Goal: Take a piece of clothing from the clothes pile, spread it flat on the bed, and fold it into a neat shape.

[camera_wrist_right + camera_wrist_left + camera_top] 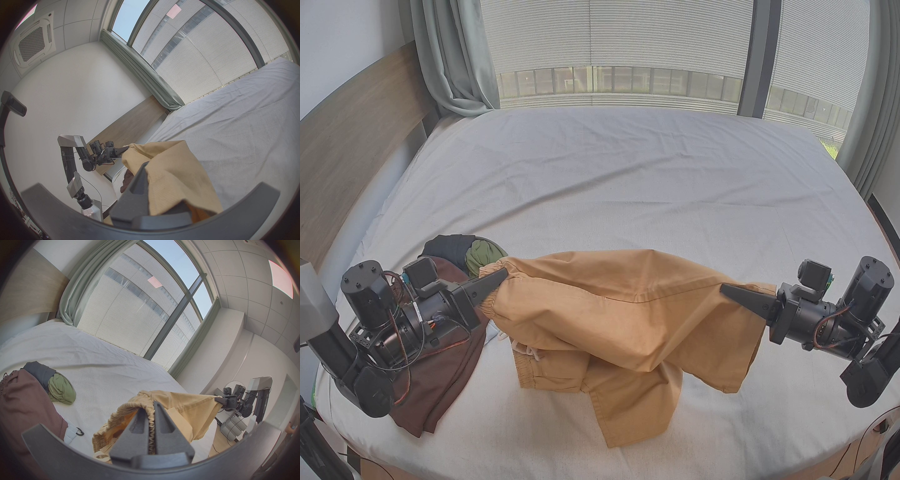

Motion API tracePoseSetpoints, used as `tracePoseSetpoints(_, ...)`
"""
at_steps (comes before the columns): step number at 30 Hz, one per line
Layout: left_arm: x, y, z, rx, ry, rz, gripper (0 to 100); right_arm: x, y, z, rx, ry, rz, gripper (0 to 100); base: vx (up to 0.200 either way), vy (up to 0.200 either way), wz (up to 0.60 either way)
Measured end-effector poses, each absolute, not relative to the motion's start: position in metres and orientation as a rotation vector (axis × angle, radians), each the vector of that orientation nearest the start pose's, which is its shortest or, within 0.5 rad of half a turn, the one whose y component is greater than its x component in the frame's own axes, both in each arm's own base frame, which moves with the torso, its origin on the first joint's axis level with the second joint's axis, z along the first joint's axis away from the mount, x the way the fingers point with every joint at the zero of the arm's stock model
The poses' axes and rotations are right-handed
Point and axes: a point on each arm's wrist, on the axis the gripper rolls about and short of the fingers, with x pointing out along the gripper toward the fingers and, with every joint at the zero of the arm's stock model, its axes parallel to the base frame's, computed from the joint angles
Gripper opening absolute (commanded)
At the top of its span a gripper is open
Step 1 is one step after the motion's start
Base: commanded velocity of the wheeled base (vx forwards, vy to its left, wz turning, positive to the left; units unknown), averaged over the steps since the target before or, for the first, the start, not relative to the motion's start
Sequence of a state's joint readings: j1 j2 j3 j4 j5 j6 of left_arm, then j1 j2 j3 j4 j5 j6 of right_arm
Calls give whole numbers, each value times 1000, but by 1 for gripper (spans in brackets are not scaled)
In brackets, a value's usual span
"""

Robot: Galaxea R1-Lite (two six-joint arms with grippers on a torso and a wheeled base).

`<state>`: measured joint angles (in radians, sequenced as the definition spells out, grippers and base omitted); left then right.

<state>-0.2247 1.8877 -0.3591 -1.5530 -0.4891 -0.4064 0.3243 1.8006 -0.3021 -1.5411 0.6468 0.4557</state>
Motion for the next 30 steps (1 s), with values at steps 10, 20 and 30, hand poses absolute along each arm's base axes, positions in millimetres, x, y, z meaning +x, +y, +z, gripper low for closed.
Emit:
tracePoseSetpoints(10,266,-72,115,-386,125,-710,0,237,94,127,412,178,964,0,0,0,0)
tracePoseSetpoints(20,266,-73,115,-385,126,-713,0,237,94,127,412,180,962,0,0,0,0)
tracePoseSetpoints(30,265,-73,115,-385,127,-715,0,238,94,127,413,181,961,0,0,0,0)
